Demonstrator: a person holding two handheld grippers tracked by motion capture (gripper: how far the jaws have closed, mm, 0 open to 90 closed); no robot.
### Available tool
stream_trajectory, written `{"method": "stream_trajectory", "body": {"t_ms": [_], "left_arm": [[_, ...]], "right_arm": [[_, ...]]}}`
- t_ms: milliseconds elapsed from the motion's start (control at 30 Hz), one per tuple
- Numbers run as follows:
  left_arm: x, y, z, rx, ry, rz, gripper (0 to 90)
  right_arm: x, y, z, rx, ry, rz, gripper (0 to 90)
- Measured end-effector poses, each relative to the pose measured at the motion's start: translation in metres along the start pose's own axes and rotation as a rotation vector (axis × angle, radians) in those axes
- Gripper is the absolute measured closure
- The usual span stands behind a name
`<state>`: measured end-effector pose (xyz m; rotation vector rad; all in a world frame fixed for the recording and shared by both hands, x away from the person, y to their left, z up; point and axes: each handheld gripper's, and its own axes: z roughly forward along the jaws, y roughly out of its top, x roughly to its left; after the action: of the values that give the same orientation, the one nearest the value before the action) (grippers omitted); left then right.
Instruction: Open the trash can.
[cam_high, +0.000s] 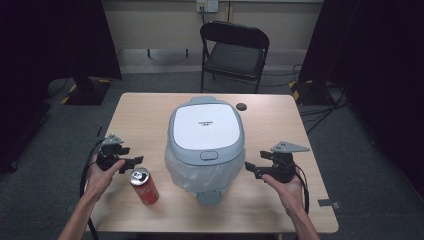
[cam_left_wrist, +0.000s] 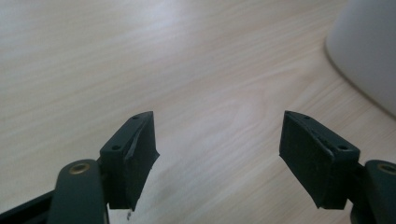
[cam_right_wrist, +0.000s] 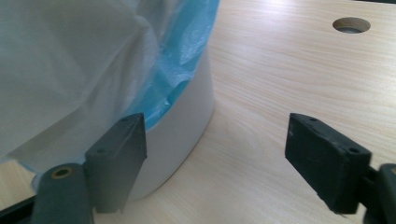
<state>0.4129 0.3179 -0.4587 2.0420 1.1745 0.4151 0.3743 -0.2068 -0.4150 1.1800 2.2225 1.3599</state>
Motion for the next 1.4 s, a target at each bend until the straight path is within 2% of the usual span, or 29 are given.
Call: {"method": "stream_trajectory", "body": {"t_ms": [33,67,100,133,167,200,233,300,367,400,433,467,500,600,633,733,933,967,1033,1067,1100,1200,1233,1267,1400], "left_arm": [[0.002,-0.004,0.001,0.008,0.0,-0.009,26.6],[0.002,-0.006,0.002,0.014,0.002,-0.021,26.6],[0.003,-0.012,0.004,0.004,0.014,-0.036,26.6],[0.004,-0.014,0.005,0.004,0.02,-0.036,26.6],[0.005,-0.021,0.01,0.026,0.023,-0.044,26.5],[0.005,-0.021,0.01,0.026,0.023,-0.044,26.4],[0.005,-0.026,0.013,0.036,0.035,-0.043,26.4],[0.005,-0.031,0.016,0.037,0.039,-0.045,26.5],[0.002,-0.033,0.015,0.039,0.059,-0.022,25.5],[0.002,-0.033,0.016,0.041,0.069,-0.016,25.5],[0.002,-0.035,0.016,0.04,0.101,0.004,25.3],[0.002,-0.036,0.016,0.026,0.107,0.0,25.3],[0.002,-0.037,0.016,0.015,0.105,-0.01,25.3],[0.001,-0.039,0.017,0.004,0.109,-0.004,23.6],[0.001,-0.039,0.018,-0.001,0.111,-0.003,22.7],[0.0,-0.04,0.018,-0.012,0.108,-0.004,21.9],[0.0,-0.043,0.018,-0.028,0.107,-0.003,21.2],[0.0,-0.043,0.018,-0.027,0.108,-0.002,21.2],[0.0,-0.043,0.018,-0.028,0.108,-0.003,21.2],[0.0,-0.043,0.018,-0.028,0.108,-0.003,21.2],[0.0,-0.043,0.018,-0.028,0.108,-0.003,21.2],[0.0,-0.043,0.018,-0.028,0.108,-0.003,21.2],[0.0,-0.043,0.018,-0.028,0.108,-0.003,21.2],[0.0,-0.043,0.018,-0.028,0.108,-0.003,21.2],[0.0,-0.043,0.018,-0.03,0.108,-0.004,21.2]], "right_arm": [[0.003,0.001,-0.003,-0.008,0.01,-0.013,28.9],[0.003,0.001,-0.003,-0.008,0.01,-0.013,28.9],[0.007,0.003,-0.008,-0.021,0.022,-0.033,37.6],[0.007,0.003,-0.008,-0.021,0.022,-0.033,37.6],[0.012,0.005,-0.014,-0.043,0.039,-0.053,45.9],[0.012,0.005,-0.014,-0.043,0.039,-0.053,45.9],[0.016,0.01,-0.02,-0.051,0.05,-0.07,52.5],[0.018,0.012,-0.023,-0.051,0.054,-0.076,53.7],[0.023,0.02,-0.034,-0.077,0.084,-0.083,59.0],[0.023,0.02,-0.034,-0.077,0.084,-0.083,59.0],[0.026,0.024,-0.041,-0.091,0.088,-0.099,61.4],[0.026,0.024,-0.041,-0.091,0.088,-0.099,61.4],[0.028,0.026,-0.043,-0.096,0.086,-0.101,62.7],[0.033,0.031,-0.054,-0.113,0.111,-0.105,63.9],[0.037,0.036,-0.062,-0.111,0.108,-0.126,63.0],[0.041,0.042,-0.069,-0.087,0.088,-0.121,61.3],[0.051,0.057,-0.085,-0.13,0.142,-0.133,60.5],[0.057,0.063,-0.09,-0.148,0.177,-0.144,62.0],[0.061,0.066,-0.092,-0.151,0.194,-0.15,62.8],[0.069,0.074,-0.095,-0.154,0.21,-0.173,64.9],[0.069,0.074,-0.095,-0.154,0.21,-0.173,64.9],[0.078,0.084,-0.096,-0.181,0.266,-0.195,69.7],[0.086,0.09,-0.092,-0.185,0.286,-0.219,72.5],[0.086,0.09,-0.092,-0.185,0.286,-0.219,72.5],[0.102,0.1,-0.075,-0.162,0.335,-0.255,78.5]]}}
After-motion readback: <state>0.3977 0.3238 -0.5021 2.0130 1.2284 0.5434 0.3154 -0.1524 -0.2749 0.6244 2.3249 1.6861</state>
